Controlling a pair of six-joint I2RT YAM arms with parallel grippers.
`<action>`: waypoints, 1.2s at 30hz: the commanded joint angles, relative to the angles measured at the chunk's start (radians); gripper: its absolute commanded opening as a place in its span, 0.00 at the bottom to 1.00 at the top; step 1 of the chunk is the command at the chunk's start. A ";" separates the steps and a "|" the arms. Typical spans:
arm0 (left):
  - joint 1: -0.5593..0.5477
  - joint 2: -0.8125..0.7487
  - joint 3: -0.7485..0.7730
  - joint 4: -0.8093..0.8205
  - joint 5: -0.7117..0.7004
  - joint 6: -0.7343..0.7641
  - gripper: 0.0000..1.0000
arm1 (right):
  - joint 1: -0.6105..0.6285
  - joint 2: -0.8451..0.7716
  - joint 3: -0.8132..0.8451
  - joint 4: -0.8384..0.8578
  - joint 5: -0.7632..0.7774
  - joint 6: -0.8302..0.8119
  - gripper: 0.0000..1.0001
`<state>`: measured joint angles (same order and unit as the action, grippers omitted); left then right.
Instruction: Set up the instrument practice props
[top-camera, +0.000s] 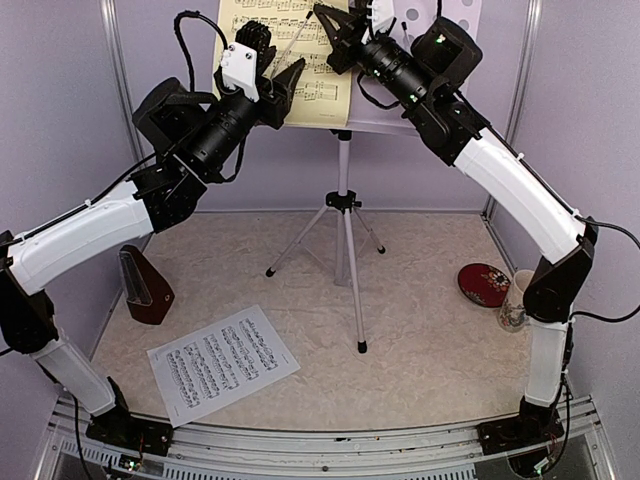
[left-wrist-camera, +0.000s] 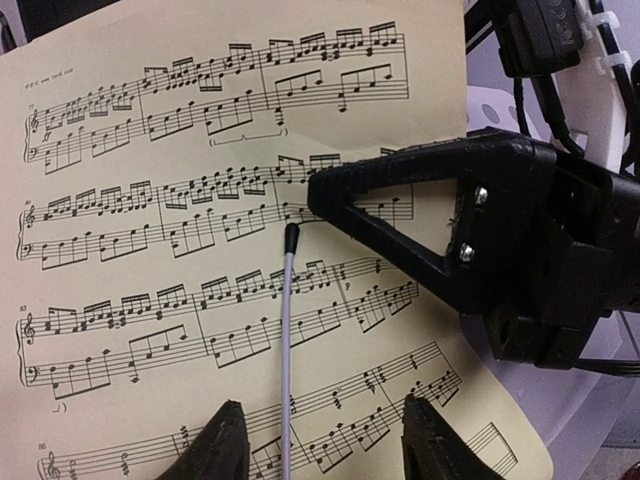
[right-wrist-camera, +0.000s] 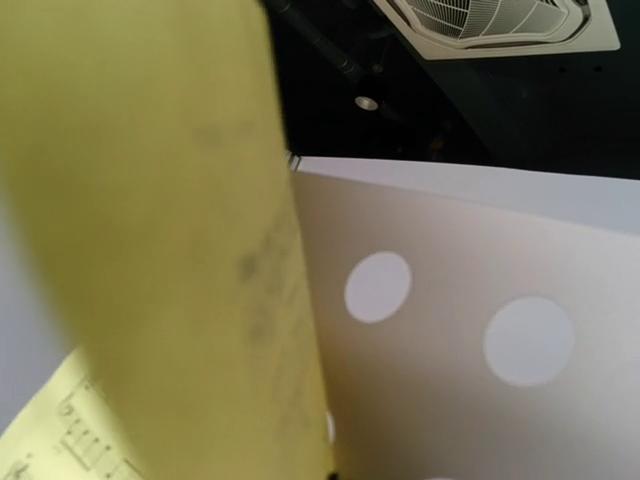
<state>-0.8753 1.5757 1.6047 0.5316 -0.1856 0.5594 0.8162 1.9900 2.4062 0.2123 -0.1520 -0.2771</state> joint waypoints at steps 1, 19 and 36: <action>-0.022 -0.026 -0.026 0.031 -0.017 0.011 0.59 | 0.009 0.003 0.018 0.039 0.020 -0.018 0.00; -0.078 -0.308 -0.271 -0.089 -0.198 -0.185 0.76 | 0.009 -0.096 -0.102 0.070 0.067 -0.047 0.67; 0.190 -0.341 -0.197 -0.335 -0.084 -0.489 0.70 | 0.009 -0.304 -0.373 0.059 0.035 -0.014 0.99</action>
<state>-0.7242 1.2320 1.3689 0.2596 -0.3805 0.1654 0.8211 1.7355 2.0678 0.2775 -0.0864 -0.3161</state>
